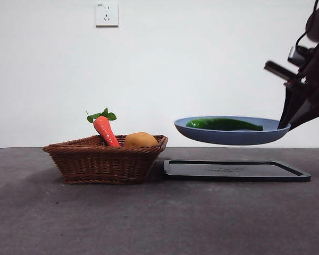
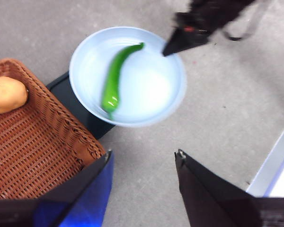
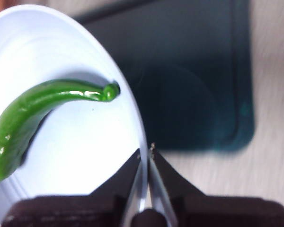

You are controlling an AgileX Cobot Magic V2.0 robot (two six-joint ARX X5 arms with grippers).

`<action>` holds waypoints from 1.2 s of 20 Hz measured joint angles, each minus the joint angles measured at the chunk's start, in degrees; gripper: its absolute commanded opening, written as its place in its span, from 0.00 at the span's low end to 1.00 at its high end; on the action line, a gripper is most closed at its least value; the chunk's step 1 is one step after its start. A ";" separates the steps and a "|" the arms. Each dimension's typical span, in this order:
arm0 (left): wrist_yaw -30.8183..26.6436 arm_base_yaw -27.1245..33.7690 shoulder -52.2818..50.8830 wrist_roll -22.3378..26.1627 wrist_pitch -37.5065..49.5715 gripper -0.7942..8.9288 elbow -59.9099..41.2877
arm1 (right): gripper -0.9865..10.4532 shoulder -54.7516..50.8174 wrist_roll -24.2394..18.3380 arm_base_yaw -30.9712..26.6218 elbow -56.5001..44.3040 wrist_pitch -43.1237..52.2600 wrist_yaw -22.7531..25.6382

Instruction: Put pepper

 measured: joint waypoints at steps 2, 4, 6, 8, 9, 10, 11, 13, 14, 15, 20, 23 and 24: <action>-0.35 0.00 -0.85 0.00 -0.02 0.32 0.00 | 0.09 4.96 0.15 -0.20 3.89 -0.04 0.33; -0.63 0.00 -0.90 0.00 -0.42 0.32 0.00 | 0.09 9.44 0.17 -0.28 7.10 0.09 0.96; -0.74 0.00 -0.87 0.00 -1.14 0.32 0.00 | 0.09 12.66 0.17 -0.33 8.66 0.50 1.36; -0.76 0.00 -0.83 0.00 -1.11 0.32 0.00 | 0.09 14.51 0.17 -0.68 8.98 1.46 1.51; -0.79 0.00 -0.83 0.00 -1.14 0.32 0.00 | 0.09 15.02 0.17 -0.85 9.01 1.73 1.62; -0.79 0.00 -0.83 0.00 -1.11 0.32 0.00 | 0.09 15.41 0.17 -1.07 9.03 2.08 1.70; -0.79 0.00 -0.83 0.00 -1.11 0.32 0.00 | 0.09 15.89 0.20 -1.38 9.11 2.43 1.75; -0.79 0.00 -0.83 -0.02 -1.11 0.32 0.00 | 0.09 16.57 0.42 -1.66 9.25 2.69 2.36; -0.79 0.00 -0.83 -0.02 -1.11 0.32 0.00 | 0.09 16.63 0.42 -1.79 9.25 2.71 2.34; -0.79 0.00 -0.83 -0.02 -1.11 0.32 0.00 | 0.09 16.63 0.39 -1.81 9.25 2.86 2.34; -0.87 0.00 -0.81 -0.02 -1.11 0.32 0.00 | 0.25 16.63 0.35 -1.99 9.27 3.08 2.32; -0.98 0.00 -0.83 -0.02 -1.11 0.32 0.00 | 0.27 16.31 0.33 -2.10 9.27 1.81 2.34; -0.98 0.00 -0.83 -0.02 -1.14 0.32 0.00 | 0.27 15.58 0.15 -2.34 9.27 0.74 2.38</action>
